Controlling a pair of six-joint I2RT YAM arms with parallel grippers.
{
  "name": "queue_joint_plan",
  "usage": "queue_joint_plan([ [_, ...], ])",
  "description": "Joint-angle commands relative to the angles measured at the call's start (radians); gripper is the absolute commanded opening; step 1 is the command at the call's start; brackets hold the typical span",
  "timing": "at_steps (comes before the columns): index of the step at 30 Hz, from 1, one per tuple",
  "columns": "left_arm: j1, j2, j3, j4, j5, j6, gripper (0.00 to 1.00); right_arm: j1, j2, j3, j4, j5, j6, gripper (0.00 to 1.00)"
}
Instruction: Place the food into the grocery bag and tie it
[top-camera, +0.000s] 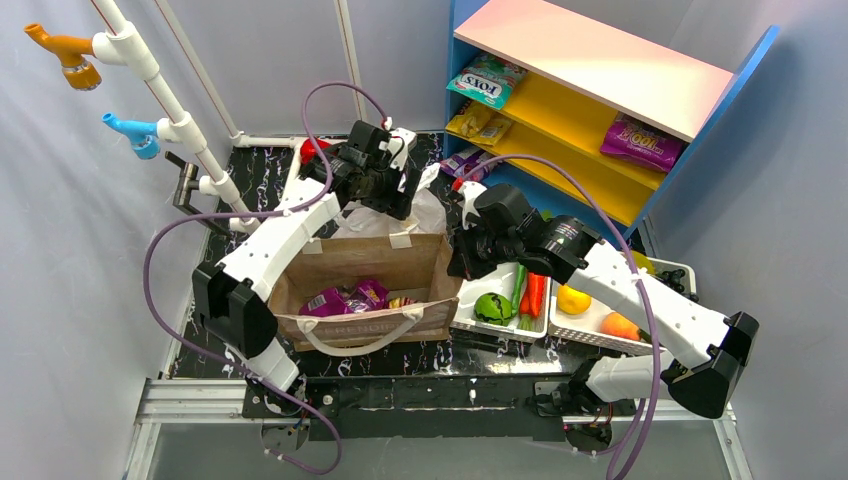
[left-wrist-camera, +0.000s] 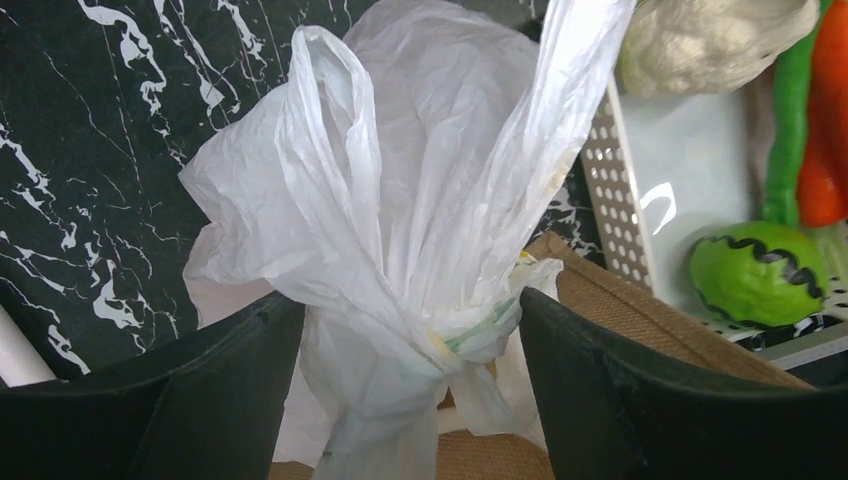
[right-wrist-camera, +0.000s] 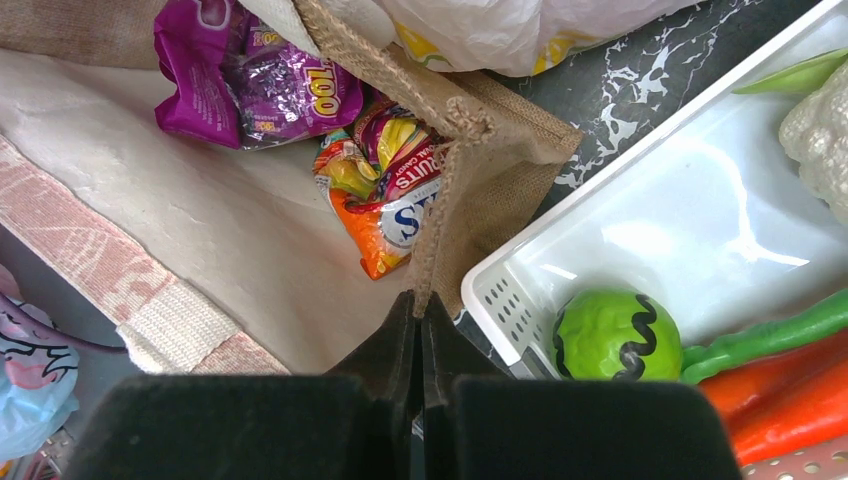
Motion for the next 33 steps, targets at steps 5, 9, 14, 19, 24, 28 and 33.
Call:
queue_joint_plan([
  [5, -0.009, 0.004, -0.030, 0.009, -0.009, -0.027, 0.44, 0.000, -0.024, 0.012, -0.017, 0.021, -0.044, 0.01],
  [9, -0.013, -0.009, -0.025, 0.035, -0.009, -0.048, 0.19, 0.000, -0.020, 0.012, -0.010, 0.018, -0.049, 0.01],
  [14, -0.013, -0.036, 0.012, 0.030, -0.019, -0.062, 0.05, 0.000, -0.010, 0.015, -0.011, 0.012, -0.049, 0.01],
  [19, -0.013, -0.079, 0.076, 0.012, -0.029, -0.074, 0.00, 0.000, -0.007, 0.022, -0.008, 0.023, -0.045, 0.01],
  [24, -0.014, -0.153, 0.141, -0.019, -0.016, -0.074, 0.00, -0.001, -0.007, 0.027, 0.012, 0.036, -0.041, 0.01],
  [28, -0.014, -0.254, 0.133, -0.023, 0.016, -0.083, 0.00, -0.002, 0.010, 0.040, 0.014, 0.032, -0.035, 0.01],
  [33, -0.014, -0.379, 0.108, -0.040, 0.065, -0.089, 0.00, -0.003, 0.046, 0.067, -0.008, 0.029, -0.029, 0.01],
])
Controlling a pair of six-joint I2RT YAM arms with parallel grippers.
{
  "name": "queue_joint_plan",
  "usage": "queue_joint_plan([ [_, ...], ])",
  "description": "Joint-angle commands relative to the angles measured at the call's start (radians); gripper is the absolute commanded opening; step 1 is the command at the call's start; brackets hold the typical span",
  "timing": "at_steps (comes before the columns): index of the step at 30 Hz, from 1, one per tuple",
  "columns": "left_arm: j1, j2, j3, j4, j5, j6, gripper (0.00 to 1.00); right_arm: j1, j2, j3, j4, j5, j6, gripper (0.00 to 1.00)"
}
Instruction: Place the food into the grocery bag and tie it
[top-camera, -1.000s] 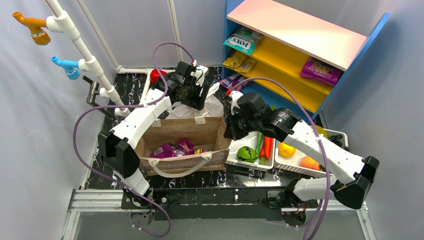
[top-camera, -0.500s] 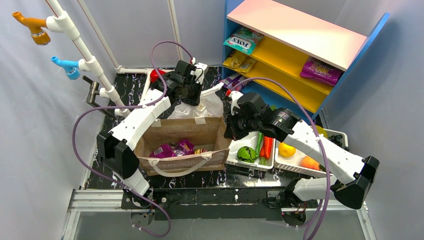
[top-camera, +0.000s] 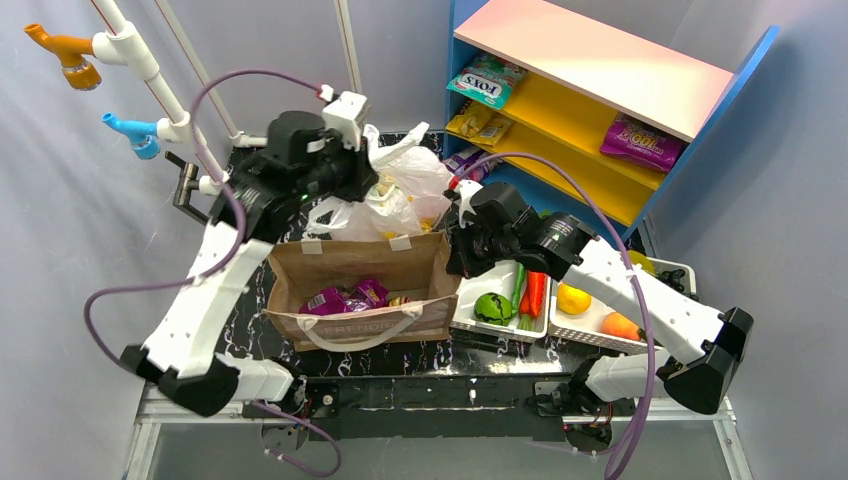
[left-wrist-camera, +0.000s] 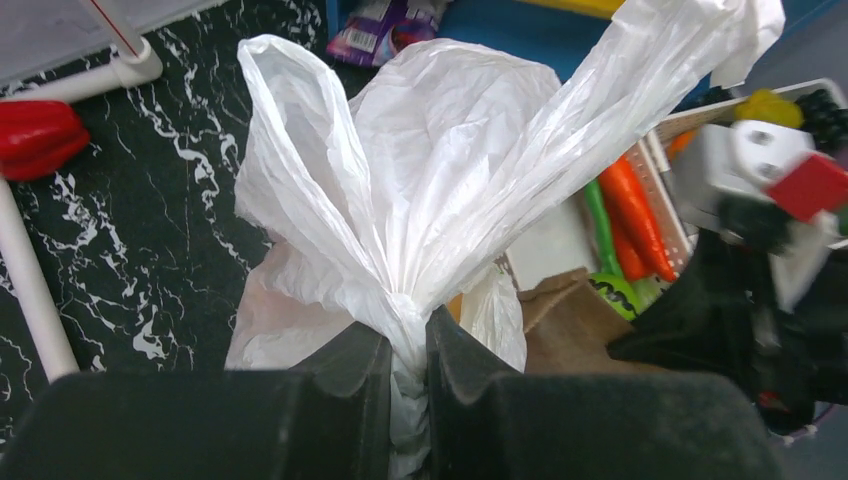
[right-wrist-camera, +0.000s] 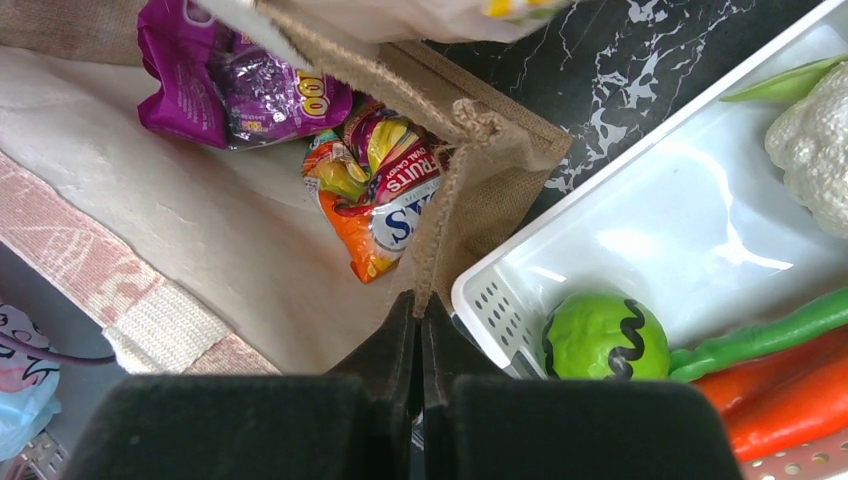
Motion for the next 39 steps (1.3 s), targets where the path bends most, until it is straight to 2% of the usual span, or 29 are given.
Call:
queue_joint_plan([
  [1, -0.006, -0.134, 0.008, -0.023, 0.065, -0.008, 0.00, -0.004, 0.033, 0.061, -0.005, 0.018, -0.002, 0.01],
  [7, -0.006, -0.236, 0.033, -0.057, 0.070, -0.001, 0.00, -0.015, 0.062, 0.087, -0.014, 0.024, -0.002, 0.01],
  [16, -0.006, -0.303, 0.133, -0.166, 0.039, -0.025, 0.00, -0.026, 0.102, 0.116, -0.019, 0.000, 0.000, 0.01],
  [27, -0.006, -0.281, 0.290, -0.199, 0.101, -0.051, 0.00, -0.032, 0.129, 0.140, -0.033, 0.004, 0.011, 0.01],
  [39, -0.006, -0.327, 0.297, -0.259, 0.180, -0.115, 0.00, -0.057, 0.136, 0.157, -0.040, 0.030, 0.011, 0.01],
])
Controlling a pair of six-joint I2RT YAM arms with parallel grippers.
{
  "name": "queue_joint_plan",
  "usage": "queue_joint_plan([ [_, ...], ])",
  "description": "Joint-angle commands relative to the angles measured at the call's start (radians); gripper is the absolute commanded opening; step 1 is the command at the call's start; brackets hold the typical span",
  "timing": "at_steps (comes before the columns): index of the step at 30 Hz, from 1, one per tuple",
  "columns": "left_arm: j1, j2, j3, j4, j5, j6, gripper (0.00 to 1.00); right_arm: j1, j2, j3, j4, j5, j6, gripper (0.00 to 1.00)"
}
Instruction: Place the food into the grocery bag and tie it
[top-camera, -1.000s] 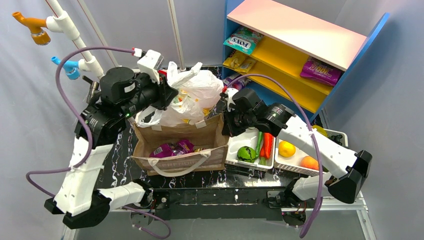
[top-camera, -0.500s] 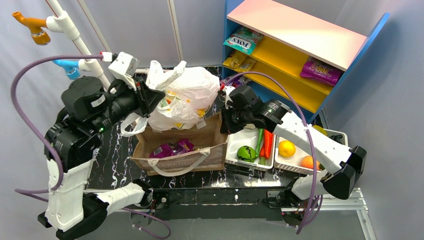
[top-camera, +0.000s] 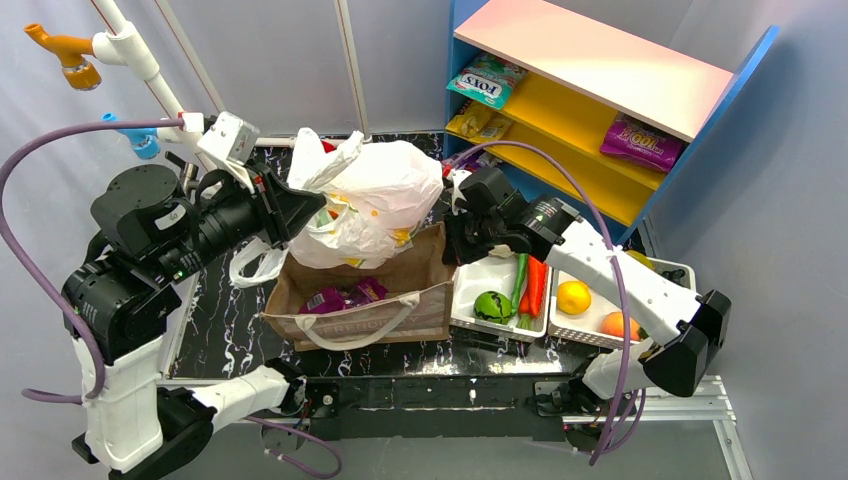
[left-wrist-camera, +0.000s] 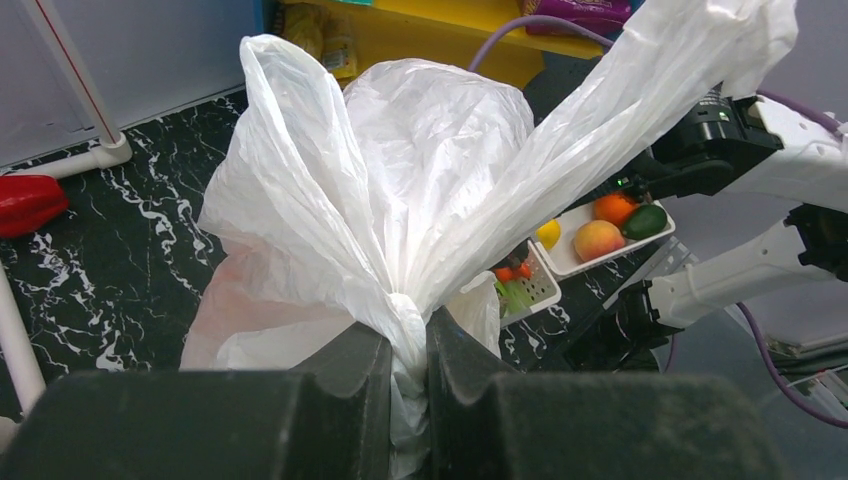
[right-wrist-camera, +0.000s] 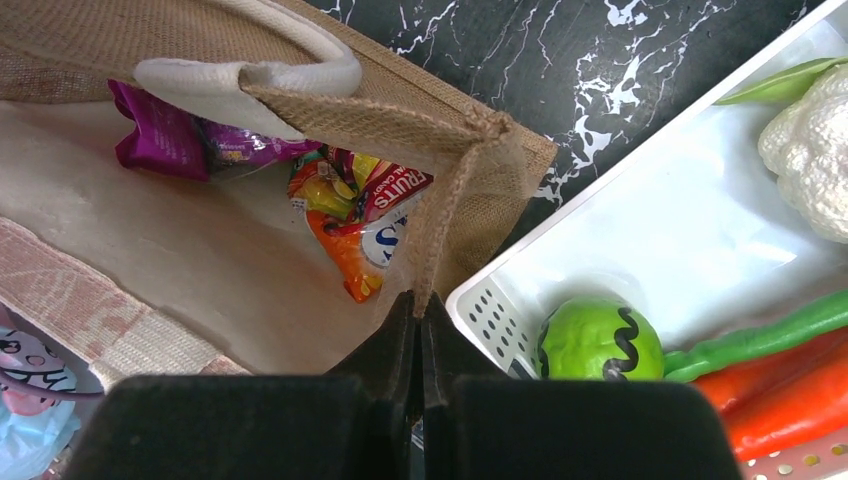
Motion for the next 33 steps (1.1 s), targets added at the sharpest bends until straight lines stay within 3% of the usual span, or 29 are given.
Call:
queue_joint_plan([
  [1, -0.006, -0.024, 0.024, -0.029, 0.055, -0.038, 0.00, -0.021, 0.008, 0.040, 0.010, 0.040, 0.000, 0.01],
  [11, -0.006, 0.024, 0.176, -0.091, 0.049, -0.057, 0.00, -0.039, 0.019, 0.049, 0.006, 0.028, -0.008, 0.01],
  [19, -0.005, 0.028, 0.172, -0.110, 0.026, -0.108, 0.00, -0.042, 0.034, 0.064, -0.007, 0.017, -0.010, 0.01],
  [33, -0.006, -0.107, -0.206, -0.016, 0.004, -0.039, 0.00, -0.043, 0.028, 0.070, -0.023, 0.013, -0.020, 0.01],
])
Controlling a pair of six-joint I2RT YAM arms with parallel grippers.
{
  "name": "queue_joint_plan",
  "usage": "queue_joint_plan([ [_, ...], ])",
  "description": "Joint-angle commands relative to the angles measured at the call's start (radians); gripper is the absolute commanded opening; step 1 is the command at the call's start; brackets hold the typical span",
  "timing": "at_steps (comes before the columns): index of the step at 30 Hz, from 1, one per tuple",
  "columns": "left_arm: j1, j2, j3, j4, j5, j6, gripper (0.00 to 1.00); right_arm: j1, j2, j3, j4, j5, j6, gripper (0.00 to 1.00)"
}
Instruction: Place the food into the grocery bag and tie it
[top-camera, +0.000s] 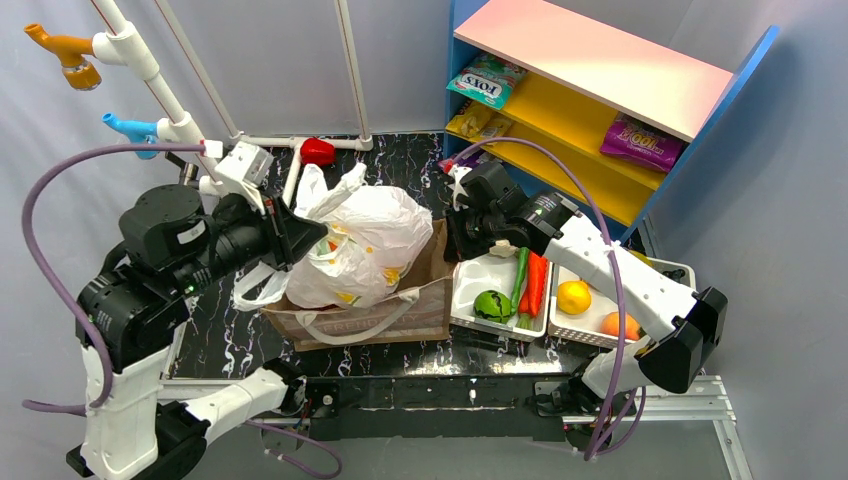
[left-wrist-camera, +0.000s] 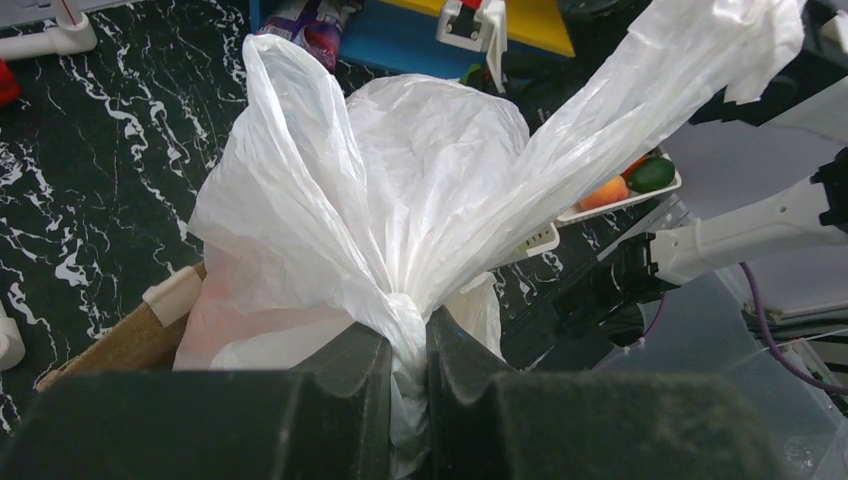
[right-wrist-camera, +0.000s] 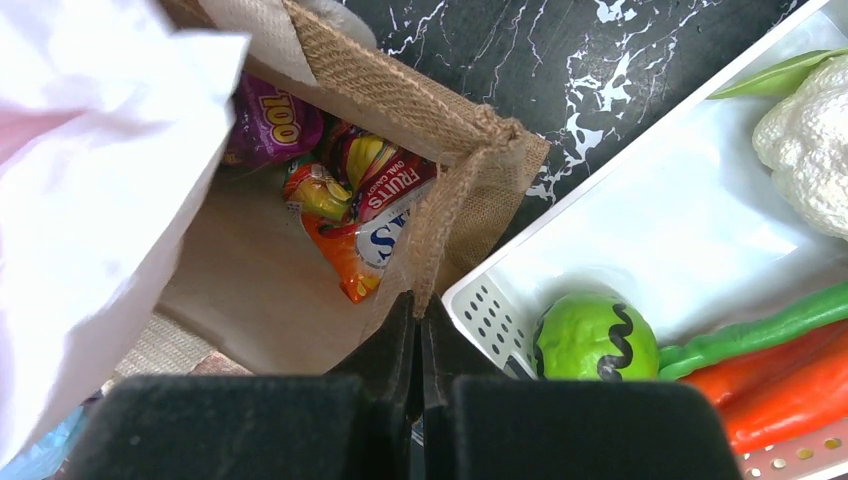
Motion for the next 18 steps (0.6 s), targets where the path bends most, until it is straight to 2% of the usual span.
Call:
queue_joint_plan([
  [1, -0.005, -0.028, -0.083, 0.048, 0.010, 0.044, 0.00, -0.013, 0.002, 0.045, 0.001, 0.029, -0.017, 0.01],
  [12, -0.004, -0.074, -0.336, 0.078, 0.105, 0.069, 0.00, -0.014, -0.015, 0.080, -0.001, 0.020, -0.013, 0.01],
  [18, -0.004, -0.066, -0.457, 0.162, 0.121, 0.059, 0.00, -0.014, -0.021, 0.108, -0.004, 0.008, -0.016, 0.01],
])
